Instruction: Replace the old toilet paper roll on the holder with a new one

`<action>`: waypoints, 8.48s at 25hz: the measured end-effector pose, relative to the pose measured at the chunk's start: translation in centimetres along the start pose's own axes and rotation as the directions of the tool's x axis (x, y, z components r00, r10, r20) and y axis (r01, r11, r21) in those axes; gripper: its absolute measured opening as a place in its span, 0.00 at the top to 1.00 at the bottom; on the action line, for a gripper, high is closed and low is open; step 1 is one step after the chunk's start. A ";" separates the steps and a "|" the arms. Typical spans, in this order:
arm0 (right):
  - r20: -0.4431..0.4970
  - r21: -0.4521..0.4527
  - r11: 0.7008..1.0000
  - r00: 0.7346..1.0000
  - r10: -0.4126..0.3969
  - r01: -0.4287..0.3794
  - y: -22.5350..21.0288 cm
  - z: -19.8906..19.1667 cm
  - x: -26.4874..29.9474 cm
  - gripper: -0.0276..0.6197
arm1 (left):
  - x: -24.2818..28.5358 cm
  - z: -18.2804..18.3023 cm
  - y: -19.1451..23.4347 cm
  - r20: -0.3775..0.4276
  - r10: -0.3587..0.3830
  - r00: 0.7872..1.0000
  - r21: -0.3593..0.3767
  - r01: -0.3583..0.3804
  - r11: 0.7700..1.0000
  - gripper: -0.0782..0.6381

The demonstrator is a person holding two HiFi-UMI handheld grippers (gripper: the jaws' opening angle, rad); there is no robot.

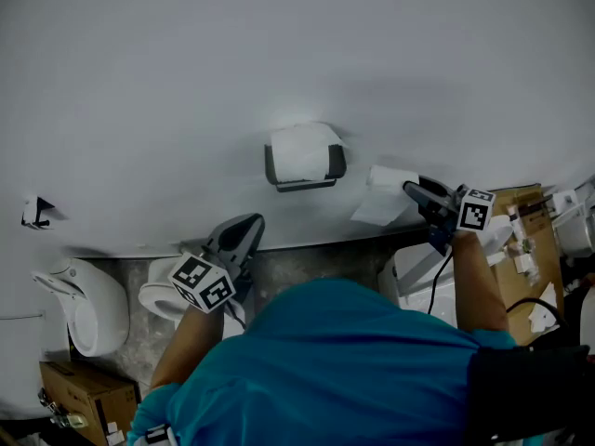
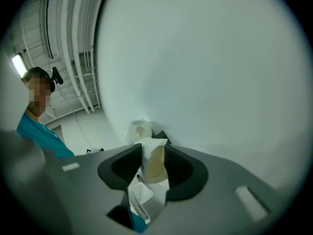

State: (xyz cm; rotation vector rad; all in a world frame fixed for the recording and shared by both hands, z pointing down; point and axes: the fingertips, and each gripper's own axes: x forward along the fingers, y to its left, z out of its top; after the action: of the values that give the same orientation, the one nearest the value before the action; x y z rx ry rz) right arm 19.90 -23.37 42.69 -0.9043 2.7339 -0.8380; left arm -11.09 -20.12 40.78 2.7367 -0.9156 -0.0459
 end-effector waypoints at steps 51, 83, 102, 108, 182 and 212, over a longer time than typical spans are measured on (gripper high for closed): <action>0.104 -0.062 0.989 0.985 0.141 -0.135 3.0 4.6 -2.7 0.73 | 14.7 0.4 2.7 -0.642 0.565 0.519 0.740 0.612 0.279 0.28; 0.018 -0.059 0.983 0.984 0.175 -0.173 -2.1 7.4 -11.0 0.73 | 22.4 -11.0 -11.5 -0.455 0.591 0.665 0.882 0.428 0.197 0.28; -0.008 -0.025 0.981 0.981 0.193 -0.194 -2.4 6.1 -10.2 0.73 | 22.2 -13.8 -4.0 -0.338 0.717 0.609 0.918 0.381 0.109 0.28; -0.014 -0.012 0.979 0.979 0.202 -0.202 -2.2 5.9 -9.8 0.73 | 23.6 -13.2 -3.7 -0.317 0.736 0.599 0.926 0.362 0.104 0.28; -0.043 0.044 0.971 0.970 0.237 -0.236 -3.1 4.2 -8.9 0.73 | 15.6 -12.0 2.2 -0.197 0.894 0.403 0.961 0.259 0.095 0.30; -0.065 0.032 0.960 0.958 0.280 -0.278 -2.3 4.4 -7.4 0.73 | 12.2 -11.5 3.3 -0.189 0.885 0.426 0.977 0.171 0.126 0.30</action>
State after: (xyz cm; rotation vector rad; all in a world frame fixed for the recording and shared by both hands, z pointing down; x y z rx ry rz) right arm 28.39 -22.60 39.96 -0.4749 2.8124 -0.8555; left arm -2.05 -27.31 53.30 2.2554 -1.7059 2.5716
